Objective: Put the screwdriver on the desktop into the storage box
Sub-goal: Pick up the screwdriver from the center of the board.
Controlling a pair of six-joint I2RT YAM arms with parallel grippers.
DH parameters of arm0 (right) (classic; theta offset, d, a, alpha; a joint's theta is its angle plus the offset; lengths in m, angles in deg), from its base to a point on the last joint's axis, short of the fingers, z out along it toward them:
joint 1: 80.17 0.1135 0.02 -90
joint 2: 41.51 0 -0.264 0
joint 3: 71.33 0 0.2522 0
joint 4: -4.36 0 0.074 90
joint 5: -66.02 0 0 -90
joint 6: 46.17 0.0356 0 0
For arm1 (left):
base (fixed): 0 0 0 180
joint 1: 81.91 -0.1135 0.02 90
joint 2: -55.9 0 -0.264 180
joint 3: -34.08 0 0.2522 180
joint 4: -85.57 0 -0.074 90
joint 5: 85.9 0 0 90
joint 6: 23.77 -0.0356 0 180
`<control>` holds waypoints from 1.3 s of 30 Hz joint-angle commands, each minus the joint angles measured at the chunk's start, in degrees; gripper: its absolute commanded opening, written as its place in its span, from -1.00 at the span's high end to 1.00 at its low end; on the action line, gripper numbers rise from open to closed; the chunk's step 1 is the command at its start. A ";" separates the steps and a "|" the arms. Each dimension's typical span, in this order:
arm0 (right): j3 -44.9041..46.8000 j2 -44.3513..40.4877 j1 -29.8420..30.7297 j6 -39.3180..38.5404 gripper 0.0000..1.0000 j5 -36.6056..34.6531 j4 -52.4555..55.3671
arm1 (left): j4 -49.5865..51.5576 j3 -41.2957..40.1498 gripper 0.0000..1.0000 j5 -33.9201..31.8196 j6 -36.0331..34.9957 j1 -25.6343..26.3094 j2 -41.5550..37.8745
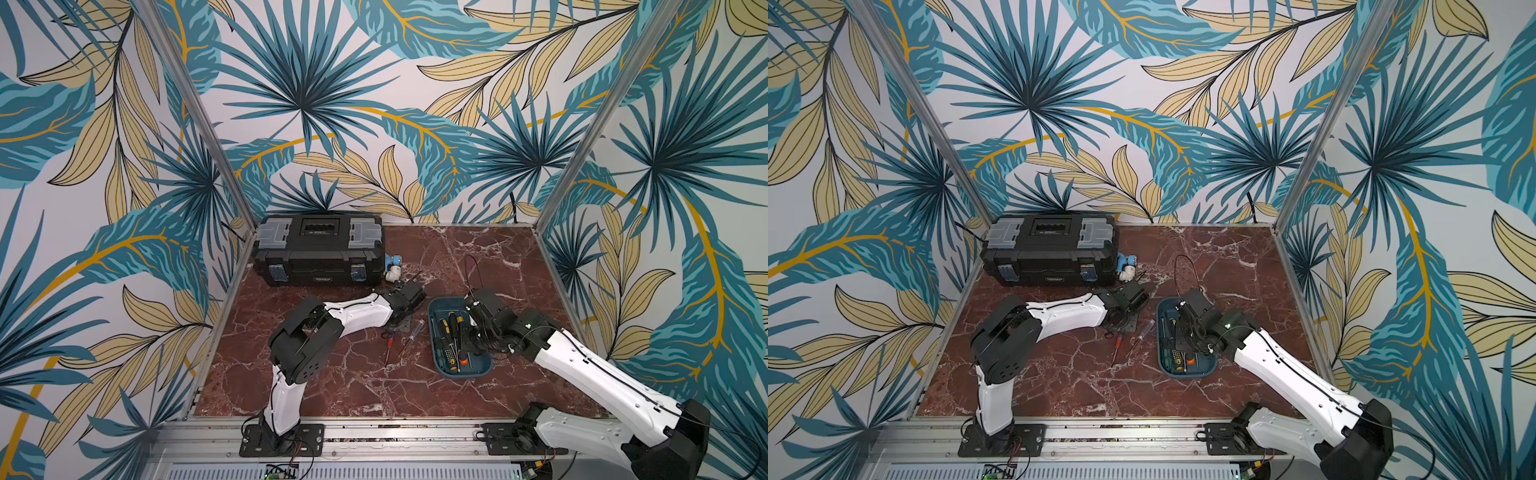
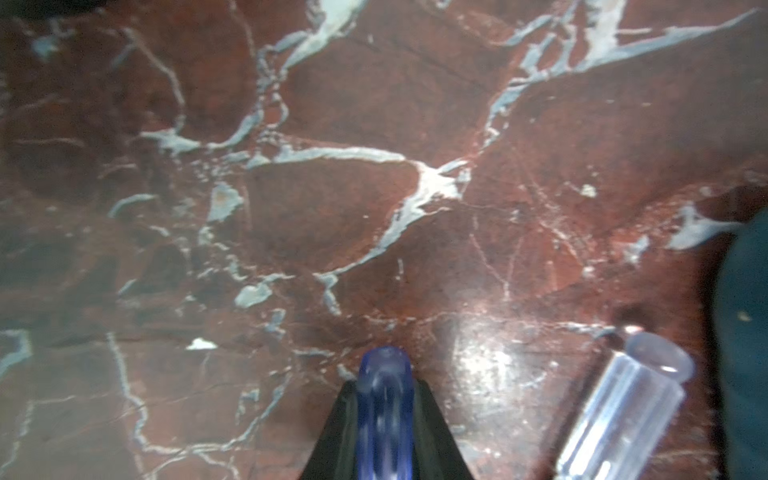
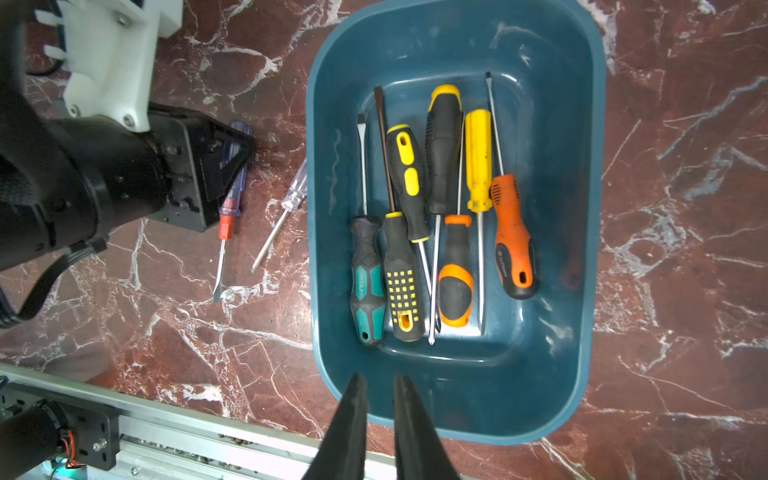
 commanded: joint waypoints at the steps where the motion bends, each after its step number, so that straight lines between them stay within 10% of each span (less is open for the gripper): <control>1: 0.15 -1.15 0.40 1.27 0.62 1.54 -1.69 | 6.58 0.98 0.99 -4.59 -0.38 0.04 -2.49; 8: 5.48 -4.20 0.89 4.25 0.49 12.29 -14.57 | 5.91 -2.96 1.00 -5.31 1.67 -0.77 -18.03; 11: 8.15 -5.75 0.81 6.45 -0.03 18.23 -22.09 | -6.77 -10.41 1.00 9.41 3.86 -3.77 -28.59; 15: 12.46 -7.77 0.81 10.85 -0.24 26.83 -36.76 | -27.39 -21.69 1.00 26.98 11.52 -8.09 -39.79; 23: 19.02 -8.25 1.24 19.75 -0.19 36.28 -62.78 | -54.36 -33.73 1.00 36.90 25.45 -9.04 -50.05; 39: 17.02 -9.30 6.25 16.45 0.17 35.31 -60.91 | -65.51 -37.61 1.00 35.31 31.47 -9.09 -51.84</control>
